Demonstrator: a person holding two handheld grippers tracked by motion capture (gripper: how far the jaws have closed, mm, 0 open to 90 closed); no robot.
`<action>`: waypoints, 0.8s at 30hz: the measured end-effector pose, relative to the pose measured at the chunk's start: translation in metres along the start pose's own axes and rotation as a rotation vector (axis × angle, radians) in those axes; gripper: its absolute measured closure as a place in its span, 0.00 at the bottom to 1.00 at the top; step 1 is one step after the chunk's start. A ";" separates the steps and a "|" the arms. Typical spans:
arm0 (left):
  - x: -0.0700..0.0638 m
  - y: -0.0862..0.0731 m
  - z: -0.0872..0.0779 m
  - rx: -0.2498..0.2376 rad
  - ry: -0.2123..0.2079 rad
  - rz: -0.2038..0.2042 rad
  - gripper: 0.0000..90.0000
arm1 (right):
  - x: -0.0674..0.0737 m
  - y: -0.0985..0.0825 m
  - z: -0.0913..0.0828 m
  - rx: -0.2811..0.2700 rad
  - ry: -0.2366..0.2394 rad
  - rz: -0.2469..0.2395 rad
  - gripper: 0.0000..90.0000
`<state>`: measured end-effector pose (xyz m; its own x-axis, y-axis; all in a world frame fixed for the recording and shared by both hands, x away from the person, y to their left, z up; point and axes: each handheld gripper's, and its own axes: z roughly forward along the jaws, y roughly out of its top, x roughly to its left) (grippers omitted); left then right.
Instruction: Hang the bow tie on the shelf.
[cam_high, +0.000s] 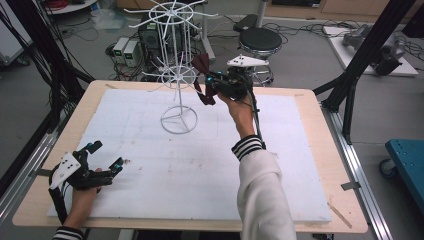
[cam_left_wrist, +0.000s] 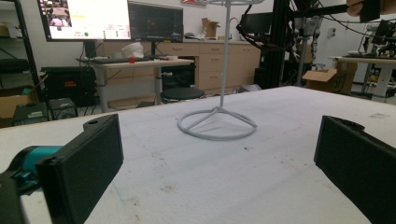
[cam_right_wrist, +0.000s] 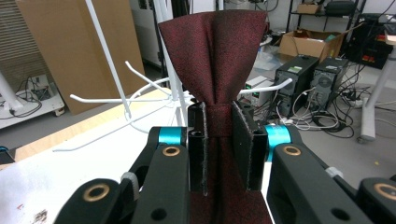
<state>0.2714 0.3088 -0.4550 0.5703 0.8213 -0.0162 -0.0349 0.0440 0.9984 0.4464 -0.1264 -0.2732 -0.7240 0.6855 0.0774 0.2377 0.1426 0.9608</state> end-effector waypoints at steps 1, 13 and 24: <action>0.000 0.000 0.000 -0.001 0.000 -0.001 0.02 | 0.000 0.000 0.000 0.001 0.003 -0.001 0.86; 0.000 0.000 0.000 0.000 0.001 0.002 0.02 | 0.003 -0.001 0.003 0.028 0.014 -0.009 0.85; 0.000 0.000 0.000 0.000 0.000 0.001 0.02 | 0.005 -0.007 0.003 0.067 0.013 -0.025 0.85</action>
<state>0.2713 0.3085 -0.4552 0.5703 0.8213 -0.0150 -0.0358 0.0432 0.9984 0.4426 -0.1217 -0.2806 -0.7385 0.6718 0.0575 0.2617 0.2069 0.9427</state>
